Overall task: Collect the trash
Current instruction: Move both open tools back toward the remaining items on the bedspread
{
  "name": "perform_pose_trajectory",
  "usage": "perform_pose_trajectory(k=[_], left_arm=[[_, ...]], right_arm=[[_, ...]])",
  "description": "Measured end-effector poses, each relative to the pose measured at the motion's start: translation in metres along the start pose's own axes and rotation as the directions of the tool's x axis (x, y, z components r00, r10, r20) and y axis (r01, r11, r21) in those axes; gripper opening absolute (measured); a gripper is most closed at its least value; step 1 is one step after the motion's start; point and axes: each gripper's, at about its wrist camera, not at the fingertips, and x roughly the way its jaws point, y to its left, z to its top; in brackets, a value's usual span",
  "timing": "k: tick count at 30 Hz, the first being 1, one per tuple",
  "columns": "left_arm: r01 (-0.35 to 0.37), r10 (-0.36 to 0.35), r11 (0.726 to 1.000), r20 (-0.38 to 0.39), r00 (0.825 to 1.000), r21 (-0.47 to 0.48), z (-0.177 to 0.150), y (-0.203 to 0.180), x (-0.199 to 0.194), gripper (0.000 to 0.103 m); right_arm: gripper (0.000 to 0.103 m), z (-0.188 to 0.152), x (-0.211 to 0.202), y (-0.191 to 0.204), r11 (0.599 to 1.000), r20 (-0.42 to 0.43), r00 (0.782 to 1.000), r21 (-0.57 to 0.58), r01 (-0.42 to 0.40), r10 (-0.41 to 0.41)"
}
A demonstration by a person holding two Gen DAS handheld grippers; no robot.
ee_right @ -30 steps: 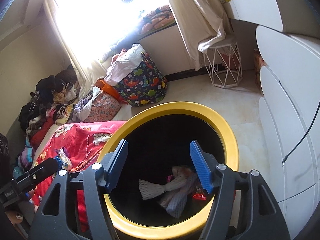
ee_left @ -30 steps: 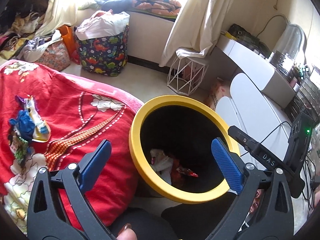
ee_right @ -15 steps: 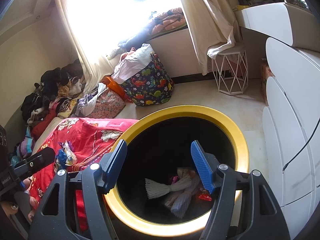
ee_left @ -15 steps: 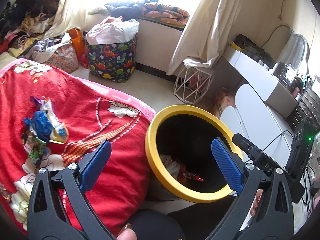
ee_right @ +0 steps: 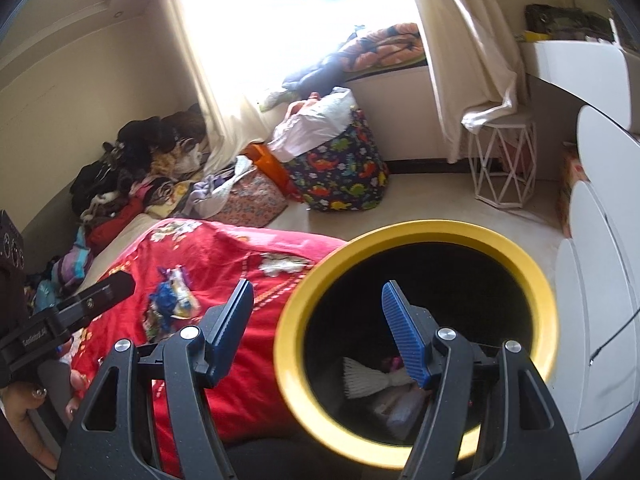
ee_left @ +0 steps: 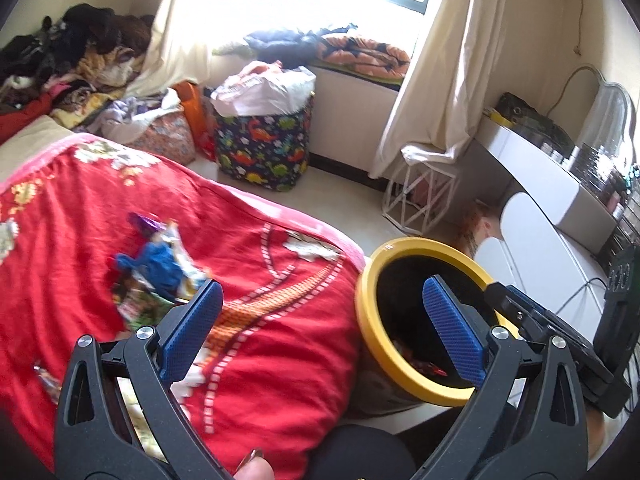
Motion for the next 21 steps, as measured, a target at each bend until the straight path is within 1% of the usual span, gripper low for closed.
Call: perform_pose_trajectory(k=[8, 21], left_arm=[[-0.058, 0.06, 0.998, 0.059, 0.996, -0.03, 0.009, 0.029, -0.019, 0.092], [-0.123, 0.132, 0.988, 0.096, 0.987, -0.099, 0.014, 0.073, -0.038, 0.092]], right_arm=[[0.064, 0.002, 0.008, 0.036, 0.997, -0.012, 0.998, -0.059, -0.056, 0.055], [0.064, 0.007, 0.026, 0.079, 0.983, -0.045, 0.991, -0.128, -0.13, 0.126]])
